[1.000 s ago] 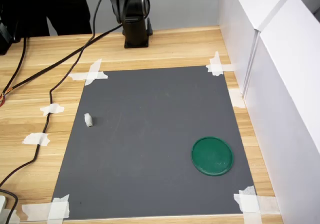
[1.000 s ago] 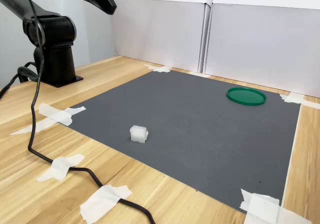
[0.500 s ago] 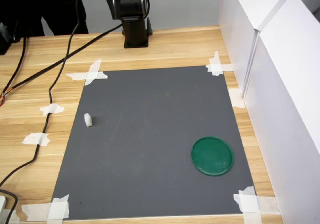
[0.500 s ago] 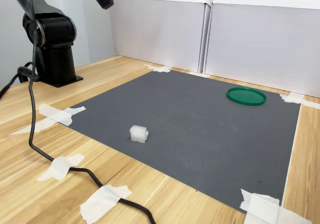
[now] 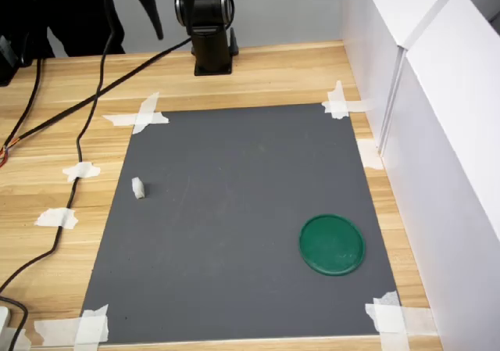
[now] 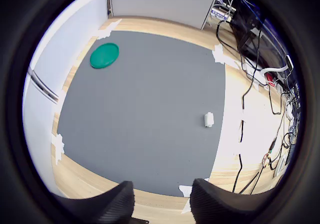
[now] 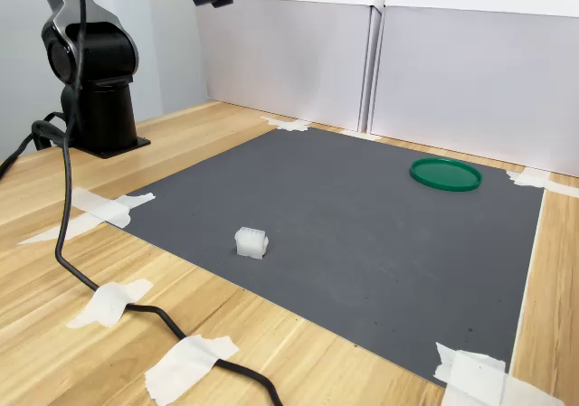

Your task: Grasp a white terminal and put it on the green lid.

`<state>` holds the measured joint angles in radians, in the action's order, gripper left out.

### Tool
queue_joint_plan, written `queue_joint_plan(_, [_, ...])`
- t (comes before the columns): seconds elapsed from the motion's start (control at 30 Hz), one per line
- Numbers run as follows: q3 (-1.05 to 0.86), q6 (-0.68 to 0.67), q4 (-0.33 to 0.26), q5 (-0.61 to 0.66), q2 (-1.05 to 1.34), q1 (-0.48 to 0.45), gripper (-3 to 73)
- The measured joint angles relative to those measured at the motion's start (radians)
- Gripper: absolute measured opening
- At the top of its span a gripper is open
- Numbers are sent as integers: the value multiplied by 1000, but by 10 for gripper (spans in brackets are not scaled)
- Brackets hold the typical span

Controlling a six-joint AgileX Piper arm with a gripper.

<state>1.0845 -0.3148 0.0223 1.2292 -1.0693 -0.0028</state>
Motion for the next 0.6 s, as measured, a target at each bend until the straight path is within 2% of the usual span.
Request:
queue_joint_plan(0.13, [3, -33, 21, 2, -60, 0, 567])
queue_joint_plan(0.37, [4, -111, 29, -12, -156, -10, 582])
queue_joint_plan(0.6, [5, -205, 1, -96, -246, -132, 582])
